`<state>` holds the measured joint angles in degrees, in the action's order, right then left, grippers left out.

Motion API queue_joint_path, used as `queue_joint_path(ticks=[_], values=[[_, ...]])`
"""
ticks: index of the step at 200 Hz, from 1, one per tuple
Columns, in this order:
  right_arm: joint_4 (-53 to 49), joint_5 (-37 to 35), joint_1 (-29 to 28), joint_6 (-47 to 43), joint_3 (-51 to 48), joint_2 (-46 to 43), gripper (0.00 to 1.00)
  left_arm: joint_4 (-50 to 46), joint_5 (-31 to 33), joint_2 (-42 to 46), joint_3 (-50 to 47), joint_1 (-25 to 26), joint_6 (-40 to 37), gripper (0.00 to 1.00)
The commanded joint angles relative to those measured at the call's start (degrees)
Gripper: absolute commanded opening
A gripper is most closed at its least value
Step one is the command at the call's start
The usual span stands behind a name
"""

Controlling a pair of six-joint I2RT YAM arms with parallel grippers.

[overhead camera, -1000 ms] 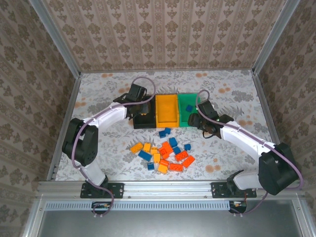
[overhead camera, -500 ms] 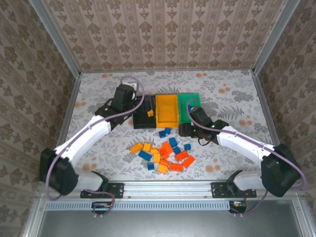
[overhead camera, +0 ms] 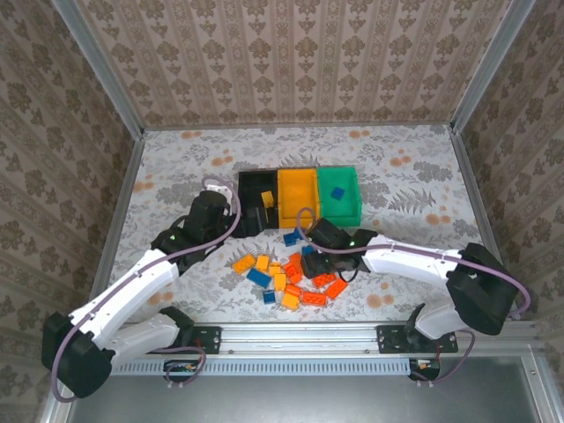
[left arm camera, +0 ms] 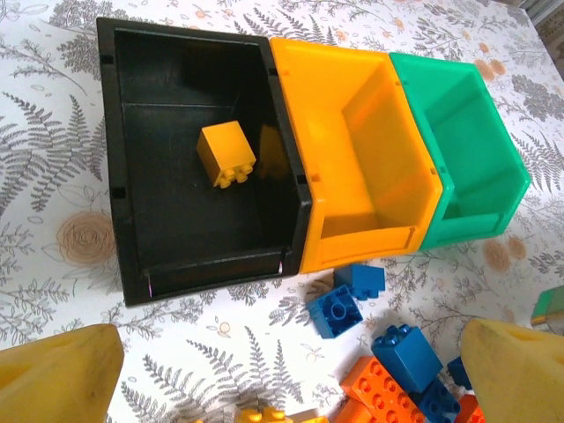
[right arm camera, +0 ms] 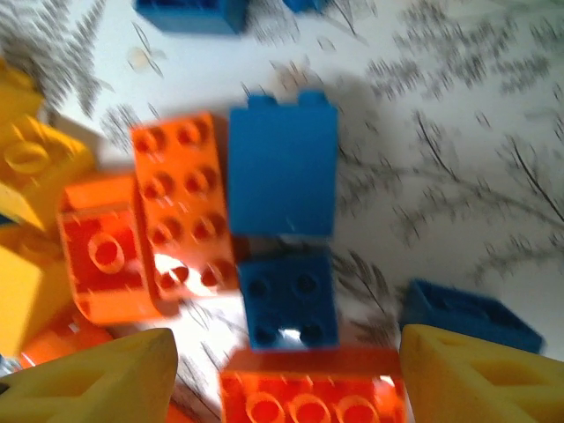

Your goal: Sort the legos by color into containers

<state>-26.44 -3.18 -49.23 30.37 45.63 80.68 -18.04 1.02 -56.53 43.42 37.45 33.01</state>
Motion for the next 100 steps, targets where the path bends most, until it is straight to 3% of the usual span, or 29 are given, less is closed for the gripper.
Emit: queue_joint_path(ticks=[1, 49, 100], values=[[-6.4, -3.2, -1.3, 2.5, -2.8, -6.1, 0.7, -1.6, -0.2, 2.2, -2.0, 0.3, 2.2, 1.0], [-6.7, 2.7, -8.1, -0.6, -5.5, -11.6, 0.74, -1.9, 0.4, 2.5, -3.4, 0.1, 2.9, 1.0], [-4.5, 4.5, -11.3, -4.4, -4.4, -6.5, 0.73, -1.8, 0.7, 2.6, -4.1, -0.3, 3.2, 1.0]])
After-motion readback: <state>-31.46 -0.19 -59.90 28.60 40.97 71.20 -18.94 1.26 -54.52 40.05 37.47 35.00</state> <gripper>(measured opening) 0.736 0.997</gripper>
